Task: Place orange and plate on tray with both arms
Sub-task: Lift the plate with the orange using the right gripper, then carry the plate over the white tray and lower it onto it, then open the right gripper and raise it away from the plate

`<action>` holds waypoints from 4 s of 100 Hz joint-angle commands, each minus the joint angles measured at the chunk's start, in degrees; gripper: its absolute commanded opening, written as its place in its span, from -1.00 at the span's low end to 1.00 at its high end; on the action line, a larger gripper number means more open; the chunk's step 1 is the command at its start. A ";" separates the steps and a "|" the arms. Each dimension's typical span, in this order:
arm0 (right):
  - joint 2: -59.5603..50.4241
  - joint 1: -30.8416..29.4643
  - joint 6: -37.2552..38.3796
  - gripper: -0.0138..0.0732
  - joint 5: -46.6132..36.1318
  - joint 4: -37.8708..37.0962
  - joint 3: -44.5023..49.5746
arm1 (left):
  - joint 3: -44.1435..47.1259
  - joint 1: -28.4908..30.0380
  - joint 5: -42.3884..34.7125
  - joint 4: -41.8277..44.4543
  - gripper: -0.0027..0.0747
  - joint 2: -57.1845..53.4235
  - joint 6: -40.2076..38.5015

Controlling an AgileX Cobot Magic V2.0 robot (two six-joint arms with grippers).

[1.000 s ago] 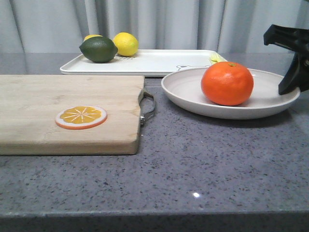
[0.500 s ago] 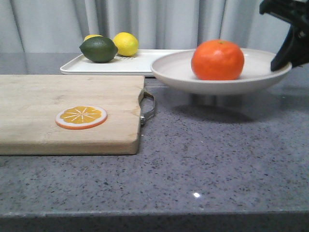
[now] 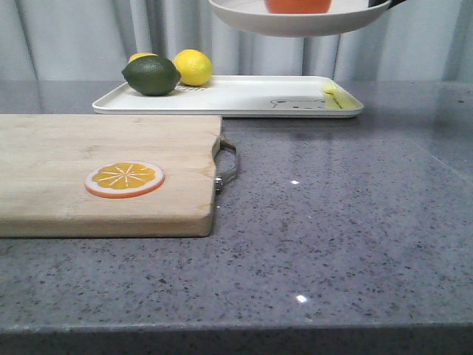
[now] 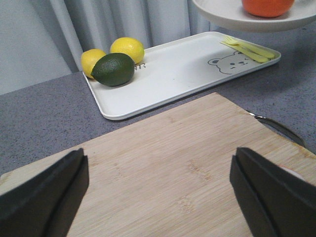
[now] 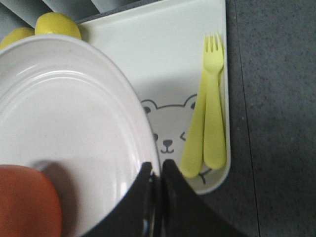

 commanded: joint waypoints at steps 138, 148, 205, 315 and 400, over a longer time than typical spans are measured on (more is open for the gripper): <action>31.01 -0.05 -8.14 -0.91 5.38 7.81 -35.52 | -1.59 0.23 -1.52 -0.46 0.53 -0.05 -0.31; 31.46 -0.05 -8.14 -0.91 5.49 7.76 -35.52 | -1.59 0.23 -1.43 -0.46 0.53 -0.05 -0.31; 31.77 -0.05 -8.08 -0.36 5.69 7.82 -35.74 | -1.59 0.23 -1.43 -0.46 0.53 -0.05 -0.31; 6.75 -0.60 -13.70 0.06 15.70 -13.85 -40.62 | -1.59 0.23 -1.97 -1.17 0.53 -0.05 -0.31; -58.63 -0.60 -16.70 0.06 -27.00 -13.85 50.44 | -3.59 0.23 -7.54 -2.70 0.53 -9.14 -0.31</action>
